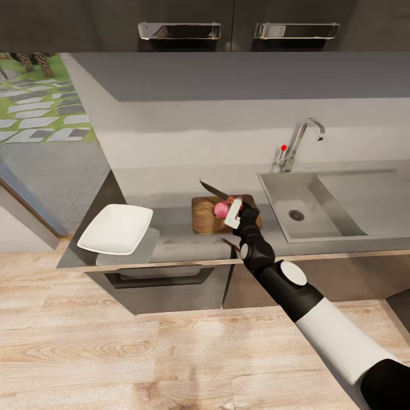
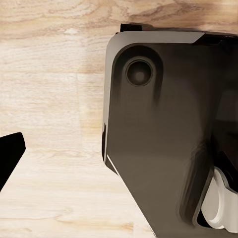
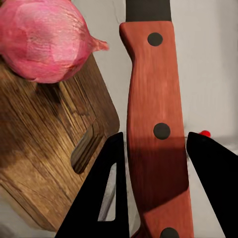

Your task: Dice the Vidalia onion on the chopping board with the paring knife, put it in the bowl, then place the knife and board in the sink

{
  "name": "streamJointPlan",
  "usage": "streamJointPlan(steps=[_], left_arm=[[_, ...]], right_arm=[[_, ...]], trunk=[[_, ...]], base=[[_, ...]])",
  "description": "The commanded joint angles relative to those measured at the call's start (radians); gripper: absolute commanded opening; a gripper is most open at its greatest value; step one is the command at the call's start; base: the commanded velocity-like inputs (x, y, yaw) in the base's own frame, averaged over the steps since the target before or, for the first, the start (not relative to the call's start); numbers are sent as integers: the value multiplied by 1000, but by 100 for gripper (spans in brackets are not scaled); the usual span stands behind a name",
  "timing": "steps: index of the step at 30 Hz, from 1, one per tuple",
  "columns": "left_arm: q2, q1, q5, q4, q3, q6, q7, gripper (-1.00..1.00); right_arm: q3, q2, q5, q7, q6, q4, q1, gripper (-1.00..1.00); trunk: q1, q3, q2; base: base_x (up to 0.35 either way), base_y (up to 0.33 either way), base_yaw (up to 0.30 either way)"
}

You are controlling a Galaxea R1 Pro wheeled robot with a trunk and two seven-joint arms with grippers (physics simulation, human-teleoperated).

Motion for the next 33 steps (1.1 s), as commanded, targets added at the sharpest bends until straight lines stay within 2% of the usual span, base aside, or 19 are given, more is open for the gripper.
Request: streamJointPlan(steps=[1, 5, 7, 8, 9, 33], left_arm=[[0, -2, 10, 5, -8, -7, -4, 100], [0, -2, 10, 5, -8, -7, -4, 100], [0, -2, 10, 5, -8, -6, -4, 100], [0, -2, 10, 5, -8, -6, -4, 100], [0, -2, 10, 5, -8, -6, -4, 100], [0, -2, 10, 5, -8, -4, -4, 100]], right_arm=[[3, 0, 12, 9, 4, 4, -1, -100], [3, 2, 12, 8, -1, 27, -1, -100], [3, 12, 12, 7, -1, 38, -1, -100], [3, 16, 13, 7, -2, 146, -1, -100], [1, 24, 18, 7, -2, 188, -1, -100], [1, 24, 27, 7, -2, 188, -1, -100]], trunk=[[1, -2, -2], [1, -2, -2], [1, -2, -2], [1, -2, -2], [1, -2, -2], [1, -2, -2]], base=[[0, 0, 0], [0, 0, 0], [0, 0, 0], [0, 0, 0], [0, 0, 0], [0, 0, 0]])
